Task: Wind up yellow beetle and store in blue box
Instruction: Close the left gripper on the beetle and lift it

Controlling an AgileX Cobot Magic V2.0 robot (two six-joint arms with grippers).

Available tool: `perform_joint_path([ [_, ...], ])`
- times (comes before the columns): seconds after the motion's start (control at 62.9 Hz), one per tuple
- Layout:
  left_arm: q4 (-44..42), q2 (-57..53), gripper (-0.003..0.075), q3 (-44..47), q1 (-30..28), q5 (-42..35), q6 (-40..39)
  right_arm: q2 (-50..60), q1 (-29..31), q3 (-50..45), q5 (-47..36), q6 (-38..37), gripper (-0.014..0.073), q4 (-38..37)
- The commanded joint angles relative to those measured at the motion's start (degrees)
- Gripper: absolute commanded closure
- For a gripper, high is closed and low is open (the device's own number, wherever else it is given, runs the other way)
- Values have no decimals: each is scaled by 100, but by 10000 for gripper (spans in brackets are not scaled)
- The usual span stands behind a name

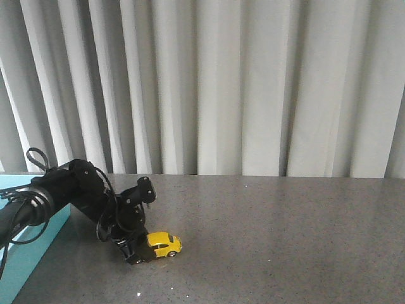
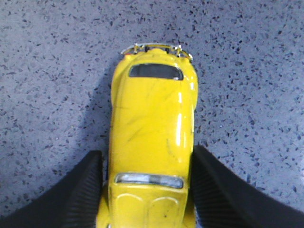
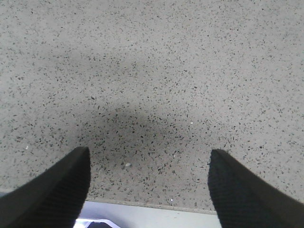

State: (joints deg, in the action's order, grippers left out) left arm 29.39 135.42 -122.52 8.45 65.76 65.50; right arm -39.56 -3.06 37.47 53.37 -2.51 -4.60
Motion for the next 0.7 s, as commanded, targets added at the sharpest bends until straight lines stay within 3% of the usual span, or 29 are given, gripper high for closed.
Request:
perform_joint_path([
  [0.0, 243, -453, 438, -175, 23, 11, -127, 9, -11, 135, -275, -14, 88, -36],
  [0.445, 195, -1029, 438, -175, 23, -41, -927, 9, -11, 135, -275, -14, 88, -36],
  [0.684, -730, -1551, 438, -175, 1, -41, -2267, 9, -11, 135, -275, -14, 88, -36],
])
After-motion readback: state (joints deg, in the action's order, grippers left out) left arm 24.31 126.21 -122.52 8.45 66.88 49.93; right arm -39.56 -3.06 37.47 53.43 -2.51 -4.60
